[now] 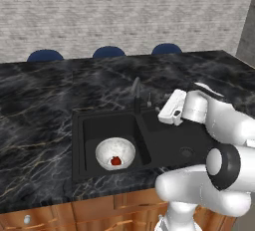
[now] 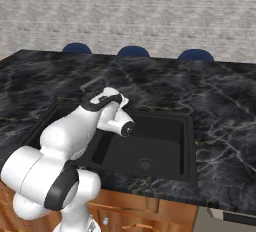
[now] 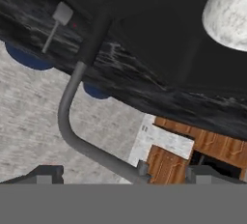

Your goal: Pick the bell pepper from the cabinet and place it in the bowl. Then pick the bowl and place it in the sink. Then turn on the sink facuet.

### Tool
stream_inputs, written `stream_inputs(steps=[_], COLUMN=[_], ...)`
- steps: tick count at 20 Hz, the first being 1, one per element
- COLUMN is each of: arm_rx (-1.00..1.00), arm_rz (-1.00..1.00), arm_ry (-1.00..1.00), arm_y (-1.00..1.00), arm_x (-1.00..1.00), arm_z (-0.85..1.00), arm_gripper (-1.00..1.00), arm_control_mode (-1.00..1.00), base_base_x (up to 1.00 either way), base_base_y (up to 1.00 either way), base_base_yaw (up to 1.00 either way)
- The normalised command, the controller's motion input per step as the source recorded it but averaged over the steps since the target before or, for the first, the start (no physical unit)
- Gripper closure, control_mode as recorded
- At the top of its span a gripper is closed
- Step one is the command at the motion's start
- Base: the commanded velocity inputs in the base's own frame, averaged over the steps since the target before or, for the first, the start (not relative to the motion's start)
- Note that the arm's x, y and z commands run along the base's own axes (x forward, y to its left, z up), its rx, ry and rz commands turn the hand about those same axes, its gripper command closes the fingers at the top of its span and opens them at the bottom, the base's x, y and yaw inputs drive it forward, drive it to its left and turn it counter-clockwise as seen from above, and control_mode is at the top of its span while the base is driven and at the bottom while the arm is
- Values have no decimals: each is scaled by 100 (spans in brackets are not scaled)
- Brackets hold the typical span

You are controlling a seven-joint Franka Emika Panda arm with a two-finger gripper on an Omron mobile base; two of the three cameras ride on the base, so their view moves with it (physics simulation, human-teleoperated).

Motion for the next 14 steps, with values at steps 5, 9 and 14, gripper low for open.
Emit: stream_inputs(steps=[5, 9, 14], arm_rx=[14, 16, 14], arm_rz=[13, 11, 8], arm_ry=[4, 0, 2], arm_y=[-26, -39, -9], arm_x=[49, 51, 73], arm_z=[-44, -30, -15], arm_gripper=[-100, -100, -100], arm_control_mode=[-100, -100, -100], base_base_x=[0, 0, 0], base_base_y=[0, 0, 0], base_base_yaw=[0, 0, 0])
